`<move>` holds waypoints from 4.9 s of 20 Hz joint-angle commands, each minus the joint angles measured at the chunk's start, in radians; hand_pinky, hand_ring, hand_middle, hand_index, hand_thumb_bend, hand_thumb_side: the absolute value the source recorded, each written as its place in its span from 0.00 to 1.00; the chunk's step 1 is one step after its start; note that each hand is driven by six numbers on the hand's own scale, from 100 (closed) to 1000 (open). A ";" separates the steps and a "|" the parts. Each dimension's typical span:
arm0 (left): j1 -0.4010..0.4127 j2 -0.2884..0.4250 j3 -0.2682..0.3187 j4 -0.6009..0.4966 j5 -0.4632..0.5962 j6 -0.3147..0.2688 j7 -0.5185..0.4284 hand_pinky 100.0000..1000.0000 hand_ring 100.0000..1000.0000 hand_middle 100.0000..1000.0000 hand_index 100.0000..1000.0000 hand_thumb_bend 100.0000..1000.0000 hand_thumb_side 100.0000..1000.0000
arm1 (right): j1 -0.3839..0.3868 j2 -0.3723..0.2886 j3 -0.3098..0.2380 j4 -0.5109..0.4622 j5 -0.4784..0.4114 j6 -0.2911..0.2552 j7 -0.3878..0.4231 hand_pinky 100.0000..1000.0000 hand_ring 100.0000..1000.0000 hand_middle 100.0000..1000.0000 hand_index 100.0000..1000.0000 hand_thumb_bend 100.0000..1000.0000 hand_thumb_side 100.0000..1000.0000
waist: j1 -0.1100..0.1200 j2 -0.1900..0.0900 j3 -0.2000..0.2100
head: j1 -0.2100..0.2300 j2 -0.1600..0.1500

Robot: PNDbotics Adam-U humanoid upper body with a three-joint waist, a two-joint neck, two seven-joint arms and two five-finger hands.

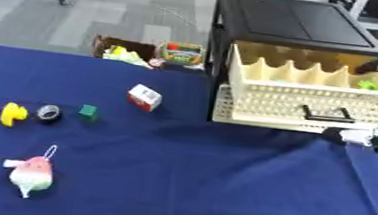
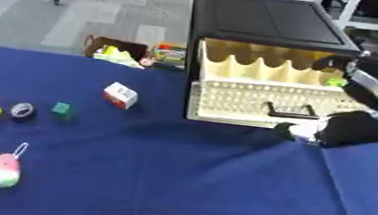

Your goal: Pick up objects from table and place into drawer.

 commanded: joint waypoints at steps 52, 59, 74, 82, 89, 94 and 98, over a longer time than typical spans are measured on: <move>0.028 0.515 -0.588 0.305 -0.660 0.122 -0.746 0.40 0.66 0.57 0.92 0.65 0.61 | -0.103 0.204 -0.259 -0.018 -0.244 -0.083 -0.629 0.34 0.24 0.21 0.78 0.08 1.00 | 0.028 -0.064 -0.040 | 0.081 0.063; -0.068 0.492 -0.627 0.351 -0.718 0.083 -0.849 0.39 0.62 0.53 0.89 0.69 0.65 | -0.075 0.203 -0.229 -0.018 -0.280 -0.073 -0.732 0.34 0.24 0.21 0.78 0.08 1.00 | 0.037 -0.057 -0.037 | 0.085 0.059; -0.214 0.412 -0.687 0.358 -0.750 0.039 -1.067 0.41 0.63 0.54 0.90 0.80 0.69 | -0.023 0.206 -0.160 -0.018 -0.366 -0.067 -0.950 0.35 0.24 0.20 0.78 0.08 1.00 | 0.051 -0.058 -0.021 | 0.083 0.051; -0.259 0.341 -0.693 0.410 -0.805 0.053 -1.182 0.40 0.60 0.51 0.88 0.76 0.69 | -0.003 0.208 -0.126 -0.018 -0.414 -0.070 -1.065 0.36 0.24 0.20 0.77 0.08 1.00 | 0.052 -0.054 -0.021 | 0.080 0.046; -0.276 0.300 -0.683 0.436 -0.839 0.066 -1.255 0.39 0.60 0.54 0.87 0.73 0.67 | 0.004 0.209 -0.108 -0.018 -0.443 -0.073 -1.125 0.36 0.24 0.21 0.77 0.08 1.00 | 0.047 -0.050 -0.023 | 0.084 0.041; -0.277 0.279 -0.684 0.460 -0.863 0.063 -1.260 0.38 0.59 0.53 0.87 0.71 0.66 | 0.006 0.210 -0.109 -0.018 -0.450 -0.073 -1.135 0.36 0.24 0.21 0.77 0.08 1.00 | 0.045 -0.045 -0.027 | 0.087 0.037; -0.279 0.264 -0.684 0.479 -0.882 0.052 -1.251 0.38 0.58 0.52 0.87 0.69 0.67 | 0.007 0.211 -0.110 -0.018 -0.455 -0.077 -1.137 0.37 0.24 0.21 0.77 0.07 1.00 | 0.042 -0.042 -0.028 | 0.089 0.034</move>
